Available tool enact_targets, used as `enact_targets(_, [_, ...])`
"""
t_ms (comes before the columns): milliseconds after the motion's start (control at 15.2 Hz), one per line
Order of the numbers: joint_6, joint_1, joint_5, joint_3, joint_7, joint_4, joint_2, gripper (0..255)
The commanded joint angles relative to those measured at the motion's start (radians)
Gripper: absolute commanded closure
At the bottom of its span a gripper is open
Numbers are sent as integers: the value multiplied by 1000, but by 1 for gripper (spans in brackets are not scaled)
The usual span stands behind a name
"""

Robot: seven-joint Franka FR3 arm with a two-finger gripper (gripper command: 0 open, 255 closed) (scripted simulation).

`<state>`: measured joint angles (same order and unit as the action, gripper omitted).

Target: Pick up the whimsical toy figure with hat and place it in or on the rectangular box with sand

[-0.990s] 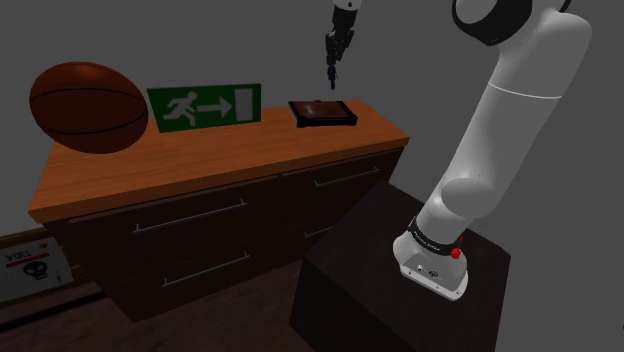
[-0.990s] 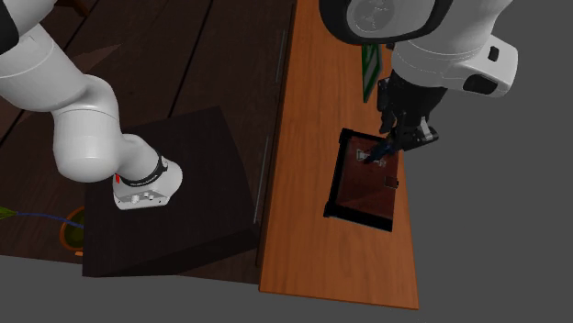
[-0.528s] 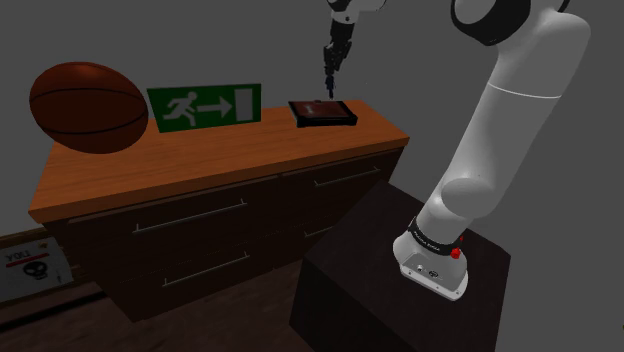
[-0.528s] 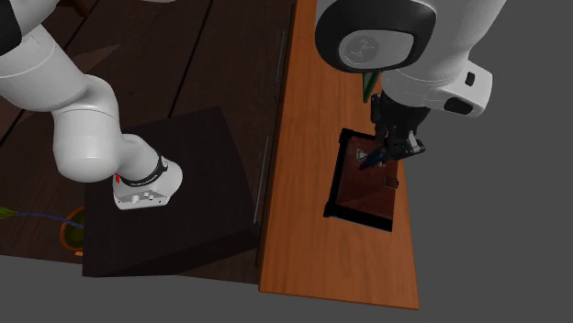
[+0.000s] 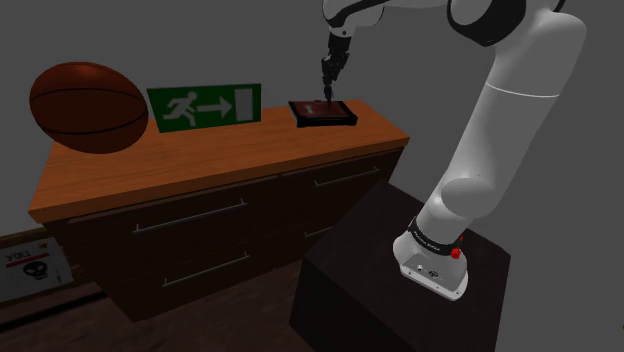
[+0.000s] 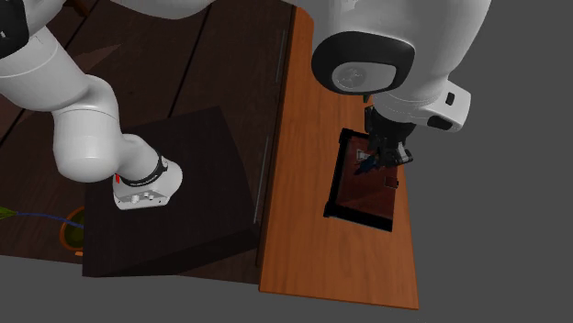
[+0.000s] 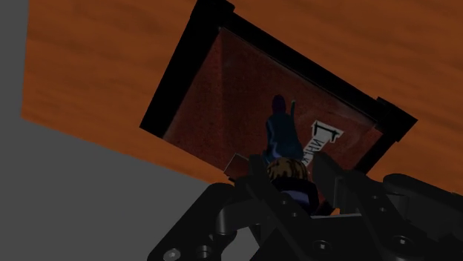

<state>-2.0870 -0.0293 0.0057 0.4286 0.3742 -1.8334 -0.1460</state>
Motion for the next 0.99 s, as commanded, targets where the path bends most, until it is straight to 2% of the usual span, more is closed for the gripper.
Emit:
enact_targets(0, [-6, 1, 2, 0, 2, -3, -3, 255])
enact_targets(396, [-6, 1, 2, 0, 2, -3, -3, 255])
enact_targets(462, [-6, 1, 2, 0, 2, -3, -3, 0])
enact_targets(792, [-6, 1, 2, 0, 2, -3, -3, 0])
enact_targets(924, [54, -4, -10, 0, -6, 35, 22, 0])
